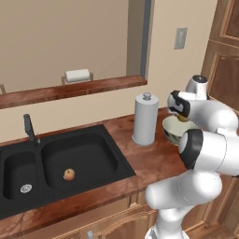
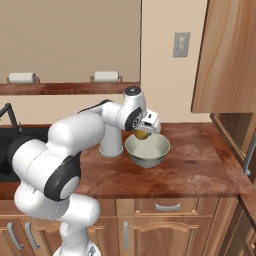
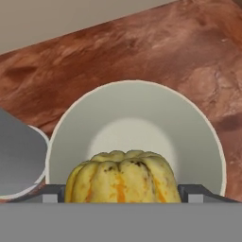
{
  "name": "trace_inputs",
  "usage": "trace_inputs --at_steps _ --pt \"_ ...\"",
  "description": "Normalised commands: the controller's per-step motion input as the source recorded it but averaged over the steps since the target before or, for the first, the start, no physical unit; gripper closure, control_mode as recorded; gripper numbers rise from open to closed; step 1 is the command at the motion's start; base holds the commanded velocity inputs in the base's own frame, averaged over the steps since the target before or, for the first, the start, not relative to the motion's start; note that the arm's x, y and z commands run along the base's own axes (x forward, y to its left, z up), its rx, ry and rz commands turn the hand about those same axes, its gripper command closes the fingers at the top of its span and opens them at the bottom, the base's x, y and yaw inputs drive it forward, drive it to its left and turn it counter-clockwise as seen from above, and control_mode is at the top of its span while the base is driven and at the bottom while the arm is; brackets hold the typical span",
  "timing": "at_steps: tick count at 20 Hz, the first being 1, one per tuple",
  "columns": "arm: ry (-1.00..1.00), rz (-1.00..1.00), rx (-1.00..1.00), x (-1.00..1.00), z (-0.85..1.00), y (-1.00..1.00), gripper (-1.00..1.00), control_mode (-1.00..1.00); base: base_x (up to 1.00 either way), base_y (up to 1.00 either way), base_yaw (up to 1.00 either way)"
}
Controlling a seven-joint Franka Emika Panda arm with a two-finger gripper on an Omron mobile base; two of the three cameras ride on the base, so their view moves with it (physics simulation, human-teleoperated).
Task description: Pick the squashs from the cabinet and place them in one bowl. Pick the peach from the sink and place it in the other bowl.
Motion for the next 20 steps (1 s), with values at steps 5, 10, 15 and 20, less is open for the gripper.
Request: trace_inputs --at_steps 5,10,15,20 --pt "0.03 0.00 0.00 0.02 -0.22 -0.03 1.00 -1.00 0.00 0.00 0.00" --pt "0.06 0.00 0.00 0.12 -0.13 -0.07 1.00 -1.00 0.00 0.00 0.00" --pt "0.04 0.00 0.00 0.09 -0.12 -0.07 1.00 -1.00 0.00 0.00 0.00" --pt "0.02 0.00 0.02 0.01 -0.15 -0.02 1.00 -1.00 0.00 0.00 0.00"
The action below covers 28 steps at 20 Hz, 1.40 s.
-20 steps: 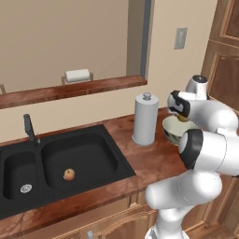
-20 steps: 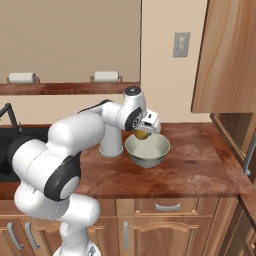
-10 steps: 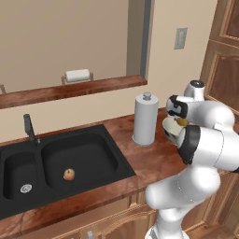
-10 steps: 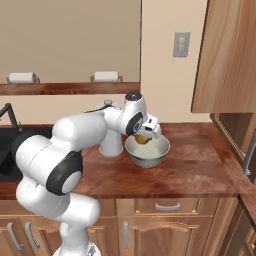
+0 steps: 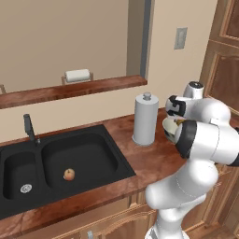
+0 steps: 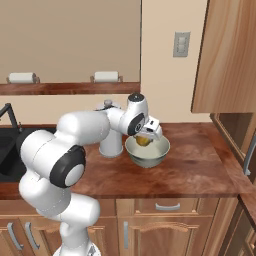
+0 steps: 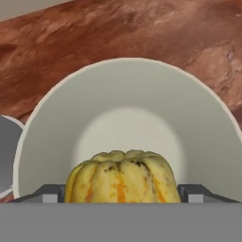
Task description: Pick the squashs from the cabinet and place them in one bowl. Pick the peach from the sink and place it in the other bowl.
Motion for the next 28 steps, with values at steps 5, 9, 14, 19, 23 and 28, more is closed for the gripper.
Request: trace_inputs --at_steps 5,9,14,19,23,28 --pt "0.00 0.00 0.01 0.00 -0.16 0.00 1.00 -1.00 0.00 0.00 0.00" --pt "0.00 0.00 0.00 0.00 -0.26 0.00 1.00 -1.00 0.00 0.00 0.00" --pt "0.00 0.00 0.00 0.00 -0.15 0.00 1.00 -1.00 0.00 0.00 0.00" --pt "0.00 0.00 0.00 0.00 -0.12 0.00 1.00 -1.00 0.00 0.00 0.00" --pt "0.00 0.00 0.00 0.00 -0.12 -0.05 1.00 -1.00 0.00 0.00 0.00" --pt "0.03 0.00 0.00 0.11 -0.11 -0.20 1.00 -1.00 0.00 0.00 0.00"
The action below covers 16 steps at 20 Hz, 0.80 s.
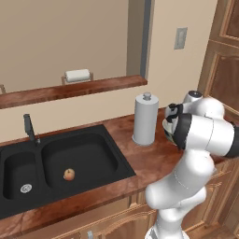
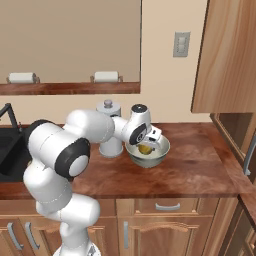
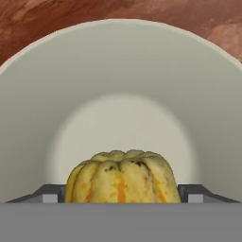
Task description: Pick the squashs from the cabinet and place them in one bowl. Pick the peach from the sink and place it in the other bowl.
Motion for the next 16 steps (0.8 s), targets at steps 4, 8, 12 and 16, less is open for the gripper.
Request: trace_inputs --at_steps 4,8,12,16 --pt "0.03 0.00 0.00 0.13 -0.07 -0.22 1.00 -1.00 0.00 0.00 0.00" --pt "0.01 0.00 0.00 0.18 0.00 -0.03 1.00 -1.00 0.00 0.00 0.00" --pt "0.01 0.00 0.00 0.21 0.00 0.00 1.00 -1.00 0.00 0.00 0.00" --pt "0.00 0.00 0.00 0.20 -0.06 0.00 1.00 -1.00 0.00 0.00 0.00"
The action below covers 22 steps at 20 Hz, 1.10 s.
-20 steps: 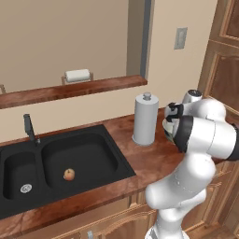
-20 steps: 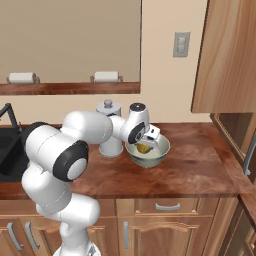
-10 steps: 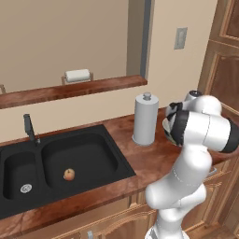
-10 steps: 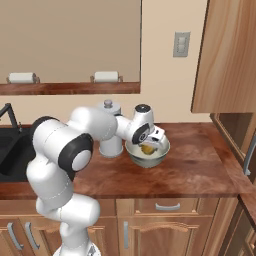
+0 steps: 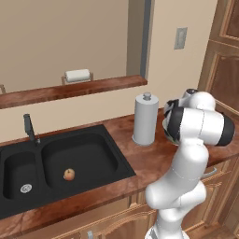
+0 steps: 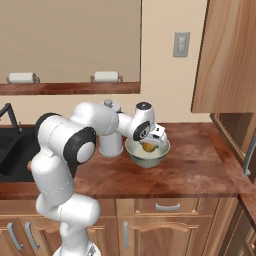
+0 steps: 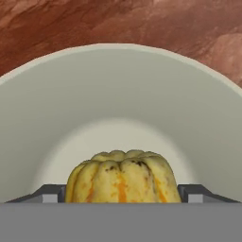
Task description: Pick the squashs from the cabinet and place them in one bowl. Pick the peach from the sink and place it in the other bowl.
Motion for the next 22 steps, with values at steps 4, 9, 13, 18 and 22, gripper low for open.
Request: trace_inputs --at_steps 4,9,13,18,22 --pt "0.00 0.00 0.00 0.11 -0.17 0.00 1.00 -1.00 0.00 0.00 0.00" --pt "0.00 0.00 0.00 0.00 -0.17 0.00 1.00 -1.00 0.00 0.00 0.00" --pt "0.01 0.00 0.00 0.00 -0.14 0.00 1.00 -1.00 0.00 0.00 0.00" --pt "0.04 0.00 0.00 0.00 -0.10 0.00 1.00 -1.00 0.00 0.00 0.00" --pt "0.03 0.00 0.00 0.00 -0.18 0.00 1.00 -1.00 0.00 0.00 0.00"
